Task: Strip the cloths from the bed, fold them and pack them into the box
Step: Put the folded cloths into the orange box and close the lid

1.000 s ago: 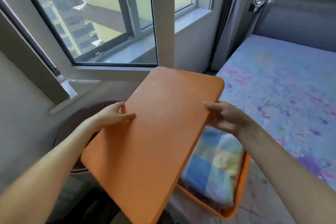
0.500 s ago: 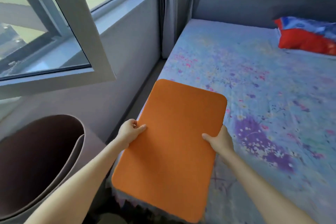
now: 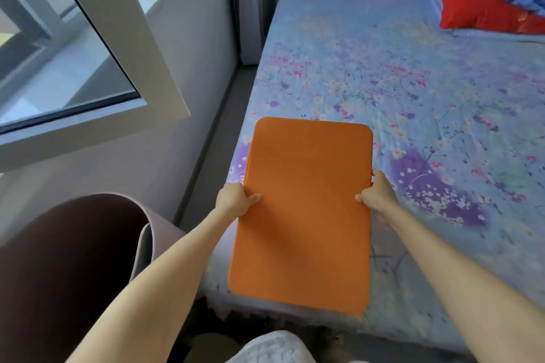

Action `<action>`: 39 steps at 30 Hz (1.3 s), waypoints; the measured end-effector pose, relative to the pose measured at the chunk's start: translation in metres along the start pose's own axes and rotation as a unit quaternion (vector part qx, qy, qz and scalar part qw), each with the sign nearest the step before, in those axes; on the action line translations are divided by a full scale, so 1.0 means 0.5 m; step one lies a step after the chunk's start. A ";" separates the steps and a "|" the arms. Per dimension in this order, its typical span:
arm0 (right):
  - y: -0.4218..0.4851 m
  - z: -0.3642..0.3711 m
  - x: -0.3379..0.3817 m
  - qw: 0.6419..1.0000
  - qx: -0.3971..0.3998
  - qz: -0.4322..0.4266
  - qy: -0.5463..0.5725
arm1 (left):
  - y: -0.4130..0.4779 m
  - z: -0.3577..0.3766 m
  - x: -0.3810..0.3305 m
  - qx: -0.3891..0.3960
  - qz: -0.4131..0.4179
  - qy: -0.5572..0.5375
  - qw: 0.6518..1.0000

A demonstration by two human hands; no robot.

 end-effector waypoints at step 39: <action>0.065 0.066 0.043 0.987 0.039 -0.089 -0.131 | 0.040 0.066 0.097 -0.013 -0.027 -0.069 0.997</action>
Point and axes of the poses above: each hand's wrist, its own y-axis towards the middle knuckle, its own z-axis out of the palm, x = y × z, the point moved 7 cm from there along y, towards the middle knuckle, and after that the axes turned 13 degrees about -y, right-handed, at the moved point
